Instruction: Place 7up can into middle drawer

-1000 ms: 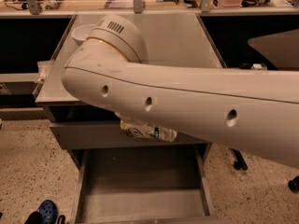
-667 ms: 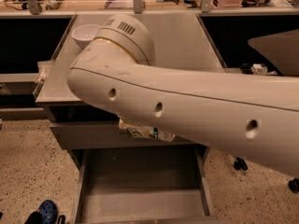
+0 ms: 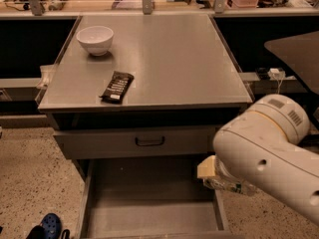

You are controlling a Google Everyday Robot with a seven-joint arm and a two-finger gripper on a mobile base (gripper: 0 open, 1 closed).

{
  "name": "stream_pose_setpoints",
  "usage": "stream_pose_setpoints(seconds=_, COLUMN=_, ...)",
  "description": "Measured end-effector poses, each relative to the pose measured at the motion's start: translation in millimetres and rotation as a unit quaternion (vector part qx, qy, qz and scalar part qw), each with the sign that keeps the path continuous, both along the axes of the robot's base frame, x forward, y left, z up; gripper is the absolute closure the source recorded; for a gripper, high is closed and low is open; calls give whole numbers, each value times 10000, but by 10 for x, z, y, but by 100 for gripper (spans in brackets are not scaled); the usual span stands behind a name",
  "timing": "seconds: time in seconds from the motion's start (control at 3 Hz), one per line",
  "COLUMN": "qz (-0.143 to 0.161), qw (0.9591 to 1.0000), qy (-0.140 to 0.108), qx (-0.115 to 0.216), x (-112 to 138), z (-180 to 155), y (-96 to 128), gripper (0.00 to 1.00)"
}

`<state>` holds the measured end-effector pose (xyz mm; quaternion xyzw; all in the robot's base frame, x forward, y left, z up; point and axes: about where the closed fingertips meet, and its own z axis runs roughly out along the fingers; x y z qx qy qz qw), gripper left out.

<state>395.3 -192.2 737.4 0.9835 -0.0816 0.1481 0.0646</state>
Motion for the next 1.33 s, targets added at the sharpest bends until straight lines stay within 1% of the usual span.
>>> stream_pose_setpoints(seconds=0.33, qz=276, qw=9992, qy=-266, qx=111, x=128, z=12, y=53, gripper=100)
stream_pose_setpoints(seconds=0.67, qz=250, qw=9993, qy=-266, qx=119, x=128, z=12, y=57, gripper=100)
stream_pose_setpoints(seconds=1.0, qz=623, qw=9956, qy=-289, qx=632, x=169, z=-93, y=201, gripper=100)
stream_pose_setpoints(seconds=1.33, qz=1264, qw=9845, qy=153, qx=1209, x=192, z=-799, y=824, gripper=100)
